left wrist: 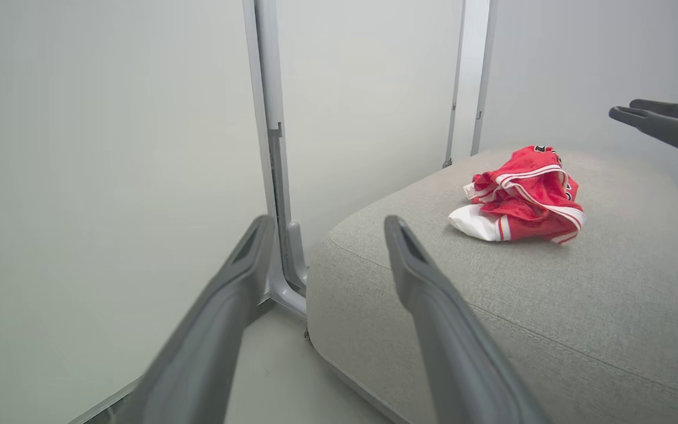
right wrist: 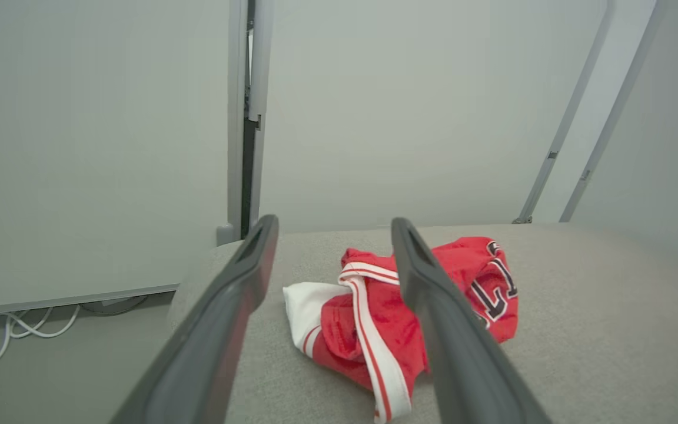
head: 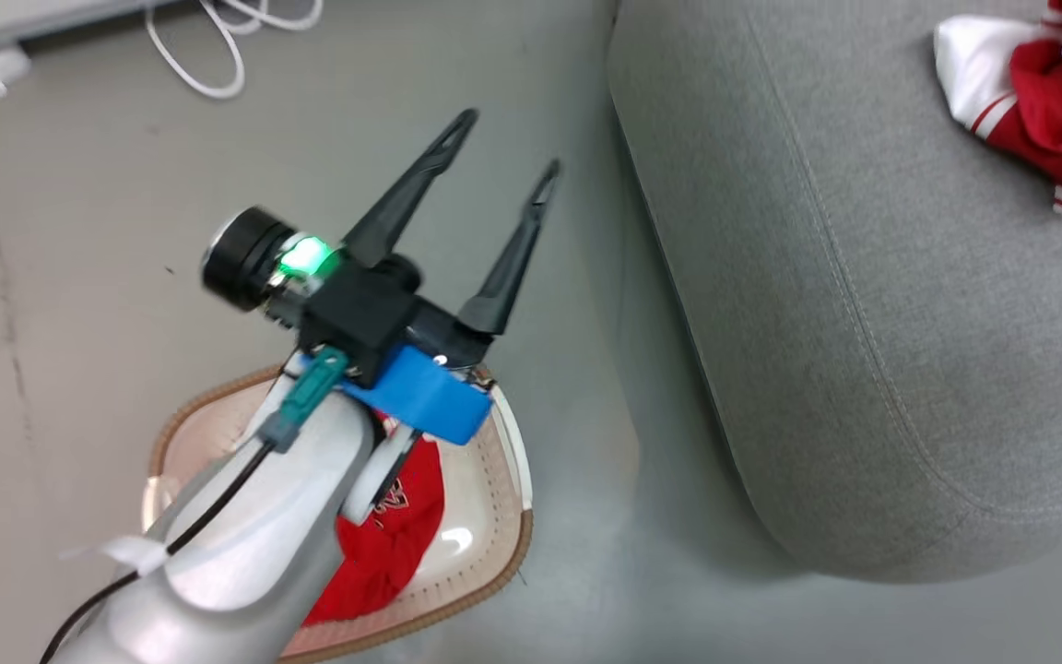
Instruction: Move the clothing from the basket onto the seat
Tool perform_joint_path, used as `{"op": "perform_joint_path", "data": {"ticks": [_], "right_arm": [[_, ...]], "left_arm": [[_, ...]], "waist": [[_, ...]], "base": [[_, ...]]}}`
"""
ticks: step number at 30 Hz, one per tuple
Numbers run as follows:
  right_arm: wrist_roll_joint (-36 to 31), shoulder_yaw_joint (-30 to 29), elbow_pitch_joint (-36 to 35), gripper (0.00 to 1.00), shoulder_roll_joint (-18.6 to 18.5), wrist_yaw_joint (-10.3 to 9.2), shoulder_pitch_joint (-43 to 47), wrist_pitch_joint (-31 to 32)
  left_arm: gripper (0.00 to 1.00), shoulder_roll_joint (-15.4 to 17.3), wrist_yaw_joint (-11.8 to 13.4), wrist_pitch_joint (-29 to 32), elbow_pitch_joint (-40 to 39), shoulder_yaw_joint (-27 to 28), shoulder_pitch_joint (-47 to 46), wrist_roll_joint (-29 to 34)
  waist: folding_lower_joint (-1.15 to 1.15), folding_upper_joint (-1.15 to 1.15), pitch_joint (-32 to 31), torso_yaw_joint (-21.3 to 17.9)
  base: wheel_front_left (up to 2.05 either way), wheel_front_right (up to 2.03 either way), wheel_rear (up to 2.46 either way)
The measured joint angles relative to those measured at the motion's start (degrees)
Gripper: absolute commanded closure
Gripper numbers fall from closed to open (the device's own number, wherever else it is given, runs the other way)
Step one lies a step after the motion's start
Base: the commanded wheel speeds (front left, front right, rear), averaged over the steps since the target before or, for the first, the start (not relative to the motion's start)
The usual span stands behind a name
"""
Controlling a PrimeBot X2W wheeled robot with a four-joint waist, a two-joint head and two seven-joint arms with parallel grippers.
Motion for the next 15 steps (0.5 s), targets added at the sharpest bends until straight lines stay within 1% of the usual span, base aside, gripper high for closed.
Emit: {"op": "perform_joint_path", "data": {"ticks": [4, 7, 15], "right_arm": [[0.0, 4.6, -3.1, 0.0, 1.1, 0.0, 3.9, 0.0], [0.1, 7.7, -4.5, 0.0, 2.1, 0.01, 6.0, 0.0], [0.6, 12.8, -5.1, 0.0, 3.5, 0.0, 9.7, 0.0]], "left_arm": [[0.0, 0.0, 0.7, 0.0, -1.7, 6.3, 5.6, 0.5], [0.0, -0.3, 0.7, -0.1, -2.7, 11.0, 9.3, 1.3], [0.0, -2.4, -0.5, -0.1, -2.8, 21.6, 18.2, 4.3]], "waist": [[0.0, 0.0, -4.3, 1.6], [0.0, 0.0, -7.1, 3.3], [0.0, 0.0, -13.1, 8.2]], "base": [[0.0, 0.0, 0.0], [0.0, 0.0, 0.0], [0.0, 0.0, 0.0]]}}
